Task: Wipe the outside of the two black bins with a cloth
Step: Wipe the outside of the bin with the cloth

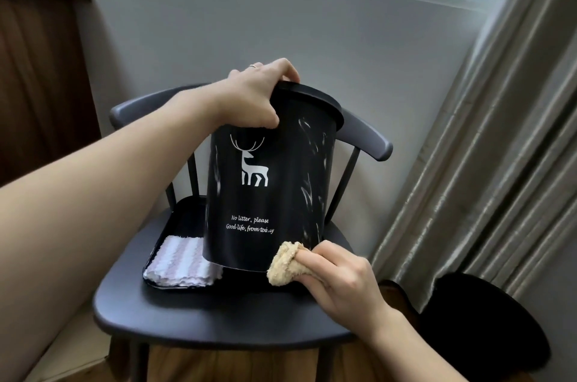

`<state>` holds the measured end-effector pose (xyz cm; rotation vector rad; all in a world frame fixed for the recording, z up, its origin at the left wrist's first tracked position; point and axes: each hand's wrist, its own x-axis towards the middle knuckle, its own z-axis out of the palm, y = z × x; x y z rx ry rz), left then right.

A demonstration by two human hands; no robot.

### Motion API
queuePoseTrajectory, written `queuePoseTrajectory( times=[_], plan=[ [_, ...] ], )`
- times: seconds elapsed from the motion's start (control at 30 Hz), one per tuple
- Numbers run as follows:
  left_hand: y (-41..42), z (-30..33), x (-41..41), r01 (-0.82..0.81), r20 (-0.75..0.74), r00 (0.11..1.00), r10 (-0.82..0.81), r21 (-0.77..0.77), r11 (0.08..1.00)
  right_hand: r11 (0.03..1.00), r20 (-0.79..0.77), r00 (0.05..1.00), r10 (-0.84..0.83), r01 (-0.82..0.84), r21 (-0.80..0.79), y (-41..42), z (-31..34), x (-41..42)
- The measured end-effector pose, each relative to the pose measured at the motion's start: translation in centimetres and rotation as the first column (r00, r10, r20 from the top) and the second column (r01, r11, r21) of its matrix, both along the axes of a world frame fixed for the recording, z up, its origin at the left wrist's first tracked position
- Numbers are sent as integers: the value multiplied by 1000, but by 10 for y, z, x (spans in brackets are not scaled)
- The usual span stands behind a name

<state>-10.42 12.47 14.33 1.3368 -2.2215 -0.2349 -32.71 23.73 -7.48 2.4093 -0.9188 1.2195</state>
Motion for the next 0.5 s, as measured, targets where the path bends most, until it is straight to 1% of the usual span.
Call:
queuePoseTrajectory(
  times=[0.1,0.23,0.3,0.43,0.5],
  plan=[
    [6,-2,-10,17,98,995,-10,-66,998,1000,-8,1000,-13,13,16,1,0,0],
    [3,0,-8,25,99,995,-18,-72,997,999,1,1000,-12,12,30,2,1,2],
    [3,0,-8,27,83,996,-22,-63,998,999,0,1000,-5,5,40,3,2,2],
    [5,-1,-4,30,-27,999,-29,8,1000,998,-6,1000,28,-27,51,5,7,2],
    [6,-2,-2,39,-56,998,-39,12,999,998,-37,999,27,-25,56,5,9,1]
  ],
)
